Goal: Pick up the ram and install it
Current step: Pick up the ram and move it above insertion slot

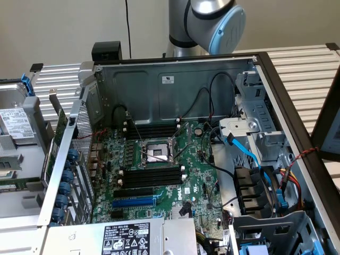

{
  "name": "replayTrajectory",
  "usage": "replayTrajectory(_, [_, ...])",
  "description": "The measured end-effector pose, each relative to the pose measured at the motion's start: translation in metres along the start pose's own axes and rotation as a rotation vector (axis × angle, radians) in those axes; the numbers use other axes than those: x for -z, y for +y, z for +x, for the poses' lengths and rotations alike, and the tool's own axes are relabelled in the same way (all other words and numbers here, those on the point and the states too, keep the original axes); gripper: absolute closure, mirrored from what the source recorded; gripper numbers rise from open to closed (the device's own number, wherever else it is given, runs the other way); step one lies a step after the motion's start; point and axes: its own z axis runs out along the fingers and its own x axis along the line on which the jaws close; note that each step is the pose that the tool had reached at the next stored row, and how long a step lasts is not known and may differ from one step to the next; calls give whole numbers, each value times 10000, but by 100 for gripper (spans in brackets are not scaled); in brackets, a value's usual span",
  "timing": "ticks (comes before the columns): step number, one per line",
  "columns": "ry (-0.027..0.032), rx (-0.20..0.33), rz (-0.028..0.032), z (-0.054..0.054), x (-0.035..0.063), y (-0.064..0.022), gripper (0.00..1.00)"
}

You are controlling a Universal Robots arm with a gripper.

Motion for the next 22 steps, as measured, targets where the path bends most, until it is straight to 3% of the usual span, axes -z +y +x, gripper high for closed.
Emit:
replayTrajectory(3, [-111,158,2,1,94,-25,86])
replayTrajectory(7, [-288,267,1,4,248,-116,86])
replayTrajectory(11, [-419,318,-2,23,433,-211,86])
replayTrajectory(17, [-538,341,-8,58,705,-389,86])
replayTrajectory(22, [-584,343,-18,77,931,-594,86])
